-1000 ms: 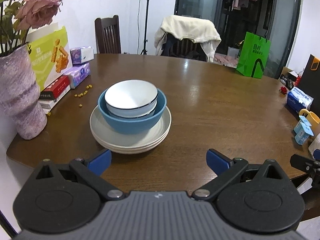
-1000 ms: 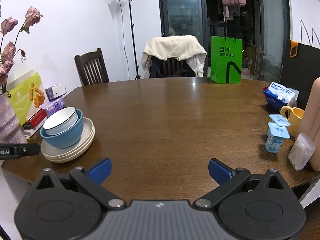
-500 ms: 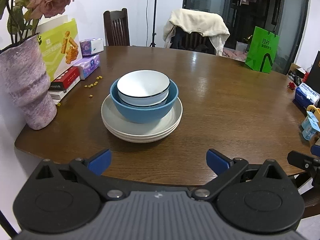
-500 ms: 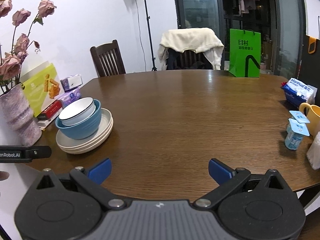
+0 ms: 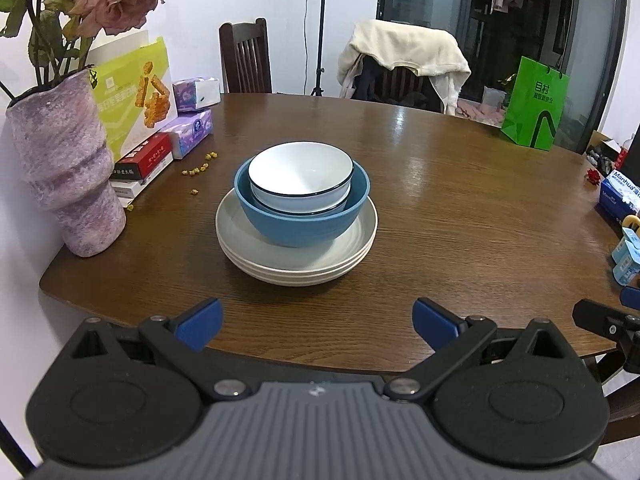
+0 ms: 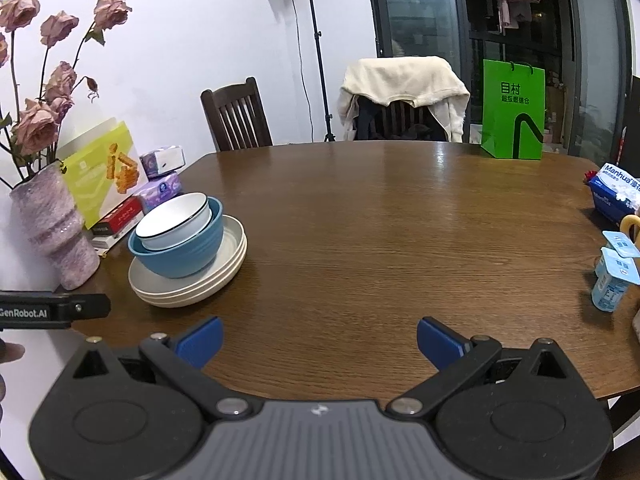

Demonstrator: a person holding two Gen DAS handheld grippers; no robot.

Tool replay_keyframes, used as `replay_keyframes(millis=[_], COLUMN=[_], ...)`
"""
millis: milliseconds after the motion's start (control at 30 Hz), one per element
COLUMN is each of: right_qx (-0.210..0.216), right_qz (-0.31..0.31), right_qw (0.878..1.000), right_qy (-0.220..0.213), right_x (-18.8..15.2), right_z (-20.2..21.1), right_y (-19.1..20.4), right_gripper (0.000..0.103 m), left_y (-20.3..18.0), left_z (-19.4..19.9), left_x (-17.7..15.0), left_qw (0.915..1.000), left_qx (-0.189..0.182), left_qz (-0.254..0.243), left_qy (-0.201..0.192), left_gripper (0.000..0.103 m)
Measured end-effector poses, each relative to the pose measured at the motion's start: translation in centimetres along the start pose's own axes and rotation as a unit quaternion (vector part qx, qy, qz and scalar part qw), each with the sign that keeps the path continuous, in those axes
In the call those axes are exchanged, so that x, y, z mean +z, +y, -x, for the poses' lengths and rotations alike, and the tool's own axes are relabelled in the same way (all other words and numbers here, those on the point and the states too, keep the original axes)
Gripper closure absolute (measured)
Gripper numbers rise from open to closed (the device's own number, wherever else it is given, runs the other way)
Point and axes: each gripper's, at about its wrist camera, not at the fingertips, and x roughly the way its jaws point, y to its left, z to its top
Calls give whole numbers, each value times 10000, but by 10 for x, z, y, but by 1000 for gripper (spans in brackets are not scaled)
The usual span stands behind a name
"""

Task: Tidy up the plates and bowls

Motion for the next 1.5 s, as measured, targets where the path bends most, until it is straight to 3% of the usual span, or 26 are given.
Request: replay_keyframes(millis=[1500], right_qx=[0], right_qz=[-74], right_qw=[10000], right_qy=[-50], right_x=[-1], right_z=[-1], right_y=[-6], right_gripper=[0], left_y=[-13], left_z=[4], left_x=[3], left_qw=[9997], left_qx=[-115], left_qz=[-143], left_qy=[-187], left_gripper=[0])
